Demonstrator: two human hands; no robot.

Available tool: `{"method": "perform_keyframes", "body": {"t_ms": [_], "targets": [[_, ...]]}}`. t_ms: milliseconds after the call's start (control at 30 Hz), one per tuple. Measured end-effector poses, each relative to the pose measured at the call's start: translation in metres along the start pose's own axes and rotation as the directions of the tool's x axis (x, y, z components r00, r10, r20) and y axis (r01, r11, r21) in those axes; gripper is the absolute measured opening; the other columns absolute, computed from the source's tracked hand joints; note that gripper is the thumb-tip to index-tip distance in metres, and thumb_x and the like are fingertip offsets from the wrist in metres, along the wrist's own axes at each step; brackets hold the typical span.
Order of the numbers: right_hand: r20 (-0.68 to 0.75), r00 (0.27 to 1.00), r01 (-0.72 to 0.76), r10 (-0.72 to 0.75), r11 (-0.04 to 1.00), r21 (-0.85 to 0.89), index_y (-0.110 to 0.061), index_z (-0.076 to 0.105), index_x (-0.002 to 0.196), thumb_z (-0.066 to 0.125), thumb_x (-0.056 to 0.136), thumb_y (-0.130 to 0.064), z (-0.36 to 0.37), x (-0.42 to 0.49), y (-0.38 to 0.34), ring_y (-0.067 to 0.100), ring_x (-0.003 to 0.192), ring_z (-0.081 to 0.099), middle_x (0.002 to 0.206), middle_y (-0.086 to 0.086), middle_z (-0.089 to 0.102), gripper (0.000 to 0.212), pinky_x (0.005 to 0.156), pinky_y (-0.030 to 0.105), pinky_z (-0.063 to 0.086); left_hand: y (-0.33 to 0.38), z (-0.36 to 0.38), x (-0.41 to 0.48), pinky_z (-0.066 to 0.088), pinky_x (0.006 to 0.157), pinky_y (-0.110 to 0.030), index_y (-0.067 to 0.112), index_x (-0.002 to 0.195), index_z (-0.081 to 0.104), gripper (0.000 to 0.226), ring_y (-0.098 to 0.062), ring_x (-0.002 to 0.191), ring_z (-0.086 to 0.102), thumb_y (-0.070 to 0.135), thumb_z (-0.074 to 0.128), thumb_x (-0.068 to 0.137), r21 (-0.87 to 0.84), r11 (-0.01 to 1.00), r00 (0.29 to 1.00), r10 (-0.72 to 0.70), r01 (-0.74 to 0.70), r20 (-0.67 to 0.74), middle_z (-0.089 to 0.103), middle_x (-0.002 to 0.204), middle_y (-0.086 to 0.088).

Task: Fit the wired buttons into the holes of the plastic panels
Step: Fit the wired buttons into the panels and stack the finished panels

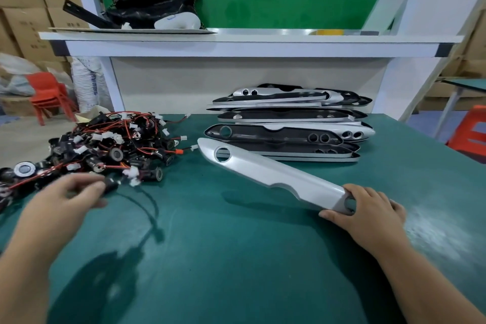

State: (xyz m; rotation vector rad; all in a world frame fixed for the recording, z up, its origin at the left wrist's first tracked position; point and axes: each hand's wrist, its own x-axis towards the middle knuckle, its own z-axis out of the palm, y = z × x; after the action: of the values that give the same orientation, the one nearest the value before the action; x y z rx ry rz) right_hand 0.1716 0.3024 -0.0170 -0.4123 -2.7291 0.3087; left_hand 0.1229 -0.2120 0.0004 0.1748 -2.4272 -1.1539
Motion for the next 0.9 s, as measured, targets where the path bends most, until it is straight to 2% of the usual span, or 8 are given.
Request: {"method": "perform_keyframes", "body": {"t_ms": [33, 133, 200, 300, 433, 700, 800, 900], "targets": [[0.002, 1.0, -0.004, 0.004, 1.0, 0.006, -0.038, 0.046, 0.121, 0.048, 0.063, -0.084, 0.0, 0.0, 0.0, 0.013, 0.119, 0.041, 0.122, -0.014, 0.052, 0.074, 0.104, 0.039, 0.02, -0.003, -0.007, 0.003, 0.057, 0.073, -0.051, 0.036, 0.113, 0.064, 0.042, -0.036, 0.08, 0.07, 0.063, 0.059, 0.08, -0.116, 0.993, 0.999, 0.024, -0.029, -0.045, 0.073, 0.097, 0.007], [0.001, 1.0, -0.006, 0.006, 1.0, 0.004, -0.038, 0.047, 0.121, 0.05, 0.064, -0.083, -0.001, 0.0, 0.0, 0.013, 0.119, 0.042, 0.122, -0.014, 0.052, 0.073, 0.104, 0.039, 0.02, 0.012, -0.022, 0.001, 0.059, 0.077, -0.037, 0.028, 0.123, 0.061, 0.029, -0.012, 0.096, 0.069, 0.034, 0.052, 0.096, -0.457, 0.881, 0.991, 0.081, -0.119, -0.102, 0.065, 0.123, -0.004], [0.007, 1.0, -0.003, 0.003, 1.0, -0.006, -0.038, 0.046, 0.122, 0.05, 0.064, -0.083, -0.001, -0.001, -0.001, 0.013, 0.119, 0.042, 0.123, -0.014, 0.052, 0.074, 0.105, 0.039, 0.02, 0.044, -0.023, -0.011, 0.056, 0.08, -0.025, 0.032, 0.115, 0.064, 0.025, -0.003, 0.091, 0.069, 0.022, 0.048, 0.098, -0.626, 0.76, 0.984, 0.151, -0.175, -0.091, 0.068, 0.117, 0.006], [0.019, 1.0, 0.003, -0.002, 1.0, -0.011, -0.039, 0.046, 0.123, 0.05, 0.064, -0.084, -0.003, -0.001, -0.002, 0.012, 0.12, 0.041, 0.123, -0.014, 0.051, 0.074, 0.105, 0.039, 0.02, 0.113, -0.002, -0.03, 0.056, 0.077, -0.021, 0.028, 0.093, 0.072, 0.013, -0.005, 0.076, 0.069, 0.031, 0.06, 0.089, -0.746, 0.653, 0.976, 0.216, -0.133, 0.014, 0.074, 0.093, 0.009], [0.019, 1.0, 0.02, -0.02, 1.0, 0.008, -0.039, 0.045, 0.123, 0.048, 0.063, -0.084, -0.003, -0.003, -0.002, 0.012, 0.119, 0.041, 0.122, -0.015, 0.051, 0.076, 0.106, 0.039, 0.019, 0.132, 0.033, -0.041, 0.057, 0.069, -0.018, 0.019, 0.08, 0.072, 0.038, -0.006, 0.065, 0.067, 0.001, 0.043, 0.096, -0.752, 0.656, 0.982, 0.172, -0.059, 0.072, 0.073, 0.079, 0.007], [0.003, 1.0, 0.022, -0.022, 0.999, 0.025, -0.039, 0.047, 0.122, 0.048, 0.061, -0.085, -0.004, -0.002, -0.002, 0.011, 0.116, 0.043, 0.119, -0.016, 0.052, 0.077, 0.102, 0.037, 0.02, 0.12, 0.055, -0.037, 0.056, 0.066, -0.016, 0.018, 0.089, 0.067, 0.019, -0.007, 0.061, 0.065, 0.007, 0.052, 0.094, -0.631, 0.774, 0.988, 0.045, 0.059, 0.148, 0.067, 0.091, -0.005], [-0.043, 0.997, 0.072, -0.071, 0.997, 0.029, -0.039, 0.05, 0.116, 0.049, 0.059, -0.085, -0.005, -0.002, -0.003, 0.012, 0.111, 0.046, 0.109, -0.016, 0.053, 0.074, 0.099, 0.036, 0.021, 0.125, 0.059, -0.037, 0.053, 0.074, -0.017, 0.029, 0.091, 0.065, 0.015, -0.009, 0.069, 0.069, 0.014, 0.061, 0.09, -0.419, 0.907, 0.993, 0.083, -0.039, 0.088, 0.07, 0.092, -0.003], [-0.122, 0.977, 0.184, -0.177, 0.982, 0.047, -0.039, 0.053, 0.108, 0.053, 0.055, -0.084, -0.005, -0.004, -0.009, 0.012, 0.107, 0.048, 0.095, -0.021, 0.048, 0.069, 0.095, 0.032, 0.019, 0.137, 0.071, -0.04, 0.044, 0.068, -0.014, 0.041, 0.098, 0.058, 0.025, -0.005, 0.079, 0.065, 0.027, 0.071, 0.082, -0.092, 0.967, 0.969, 0.243, -0.238, 0.05, 0.066, 0.091, 0.014]]}}
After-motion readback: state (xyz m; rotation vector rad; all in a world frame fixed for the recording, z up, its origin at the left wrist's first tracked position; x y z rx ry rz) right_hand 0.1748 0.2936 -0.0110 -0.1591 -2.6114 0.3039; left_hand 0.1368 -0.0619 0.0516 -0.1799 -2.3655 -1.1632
